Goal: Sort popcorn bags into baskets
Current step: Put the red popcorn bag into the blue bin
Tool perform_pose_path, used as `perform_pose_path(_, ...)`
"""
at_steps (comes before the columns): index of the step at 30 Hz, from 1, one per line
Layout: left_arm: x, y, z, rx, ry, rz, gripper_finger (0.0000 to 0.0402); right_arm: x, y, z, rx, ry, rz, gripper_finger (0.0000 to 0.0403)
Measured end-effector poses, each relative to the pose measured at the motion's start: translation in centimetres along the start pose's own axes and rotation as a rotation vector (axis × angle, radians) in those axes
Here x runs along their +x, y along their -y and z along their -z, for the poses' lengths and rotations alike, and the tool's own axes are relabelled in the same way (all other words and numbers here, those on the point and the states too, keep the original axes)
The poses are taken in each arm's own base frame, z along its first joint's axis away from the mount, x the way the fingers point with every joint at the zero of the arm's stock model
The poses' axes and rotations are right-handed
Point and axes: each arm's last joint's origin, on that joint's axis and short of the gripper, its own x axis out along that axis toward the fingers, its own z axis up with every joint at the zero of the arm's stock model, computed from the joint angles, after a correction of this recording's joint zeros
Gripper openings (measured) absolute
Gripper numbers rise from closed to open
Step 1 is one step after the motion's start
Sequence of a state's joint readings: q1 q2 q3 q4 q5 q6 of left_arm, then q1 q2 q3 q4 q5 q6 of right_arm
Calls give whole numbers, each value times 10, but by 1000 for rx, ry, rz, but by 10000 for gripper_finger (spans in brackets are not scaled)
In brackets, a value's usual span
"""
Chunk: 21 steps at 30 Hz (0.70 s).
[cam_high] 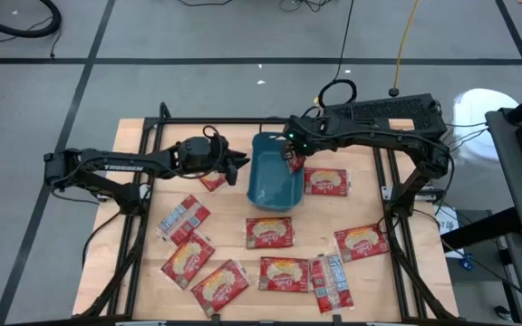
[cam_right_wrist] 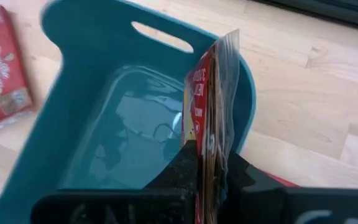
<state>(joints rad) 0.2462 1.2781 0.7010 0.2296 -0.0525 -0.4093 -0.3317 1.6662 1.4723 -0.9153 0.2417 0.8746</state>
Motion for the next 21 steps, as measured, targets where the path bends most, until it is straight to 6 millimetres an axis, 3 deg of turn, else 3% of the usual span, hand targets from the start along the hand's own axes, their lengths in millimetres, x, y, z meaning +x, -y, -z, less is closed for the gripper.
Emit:
perform_pose_path(11,0,-3,7,2,-68,-28,120,3,-1,0,25,-10,0,14)
perform_pose_path(21,13,-8,21,-17,-154,-66,120,3,5,4,131,-42,57,14)
